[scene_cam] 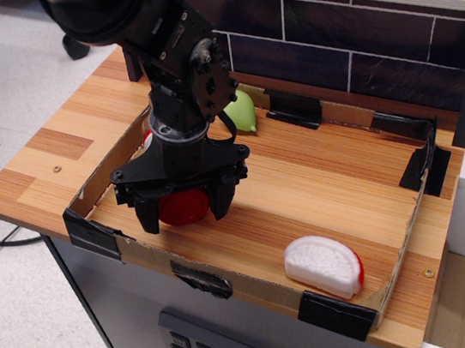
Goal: Upright basil bottle
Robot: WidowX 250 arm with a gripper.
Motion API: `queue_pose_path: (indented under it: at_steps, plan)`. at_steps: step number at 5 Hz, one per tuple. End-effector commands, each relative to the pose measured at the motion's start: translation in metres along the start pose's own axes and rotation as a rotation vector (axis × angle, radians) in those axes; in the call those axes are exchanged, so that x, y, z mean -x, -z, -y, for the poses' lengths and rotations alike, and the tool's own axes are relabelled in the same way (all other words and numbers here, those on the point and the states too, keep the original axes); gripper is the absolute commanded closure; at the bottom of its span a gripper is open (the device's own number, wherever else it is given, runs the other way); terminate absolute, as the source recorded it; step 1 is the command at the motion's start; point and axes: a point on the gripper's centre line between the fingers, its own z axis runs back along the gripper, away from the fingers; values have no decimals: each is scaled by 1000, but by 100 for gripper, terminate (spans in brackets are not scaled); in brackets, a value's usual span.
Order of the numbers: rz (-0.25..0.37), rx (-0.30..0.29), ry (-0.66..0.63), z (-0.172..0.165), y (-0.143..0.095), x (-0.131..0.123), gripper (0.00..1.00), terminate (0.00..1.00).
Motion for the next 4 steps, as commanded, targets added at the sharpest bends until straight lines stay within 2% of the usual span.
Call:
queue_pose_path:
  at_steps: [1, 3, 4]
  plan:
    - [41, 22, 48, 6, -18, -4, 100, 0]
    - [-18, 58, 2, 1, -70, -12, 100, 0]
    - [-94, 60, -40, 0, -90, -16, 100, 0]
